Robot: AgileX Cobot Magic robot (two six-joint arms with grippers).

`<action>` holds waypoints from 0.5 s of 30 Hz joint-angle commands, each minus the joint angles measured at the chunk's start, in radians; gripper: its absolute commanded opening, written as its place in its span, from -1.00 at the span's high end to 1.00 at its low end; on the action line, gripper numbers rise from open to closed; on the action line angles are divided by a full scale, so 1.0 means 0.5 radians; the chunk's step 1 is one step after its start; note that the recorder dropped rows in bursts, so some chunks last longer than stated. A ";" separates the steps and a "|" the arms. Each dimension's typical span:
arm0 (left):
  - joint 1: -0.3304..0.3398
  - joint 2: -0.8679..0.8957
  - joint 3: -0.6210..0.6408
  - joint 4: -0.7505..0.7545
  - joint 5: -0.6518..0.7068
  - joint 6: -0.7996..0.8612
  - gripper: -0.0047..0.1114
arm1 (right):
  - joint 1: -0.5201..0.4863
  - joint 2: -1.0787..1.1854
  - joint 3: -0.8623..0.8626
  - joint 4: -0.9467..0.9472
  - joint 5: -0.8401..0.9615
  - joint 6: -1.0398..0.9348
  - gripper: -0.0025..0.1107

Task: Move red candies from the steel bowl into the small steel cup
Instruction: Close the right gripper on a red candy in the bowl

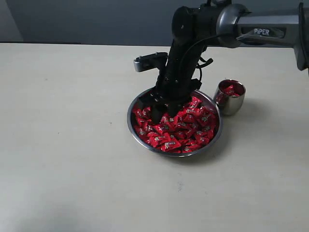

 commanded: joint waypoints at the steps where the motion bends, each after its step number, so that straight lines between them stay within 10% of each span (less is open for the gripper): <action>1: -0.013 -0.010 0.004 0.004 -0.016 -0.003 0.91 | 0.056 0.004 0.002 -0.083 -0.065 -0.009 0.08; 15: -0.013 -0.010 0.004 0.004 -0.016 -0.003 0.91 | 0.100 0.078 -0.002 -0.252 -0.084 0.091 0.08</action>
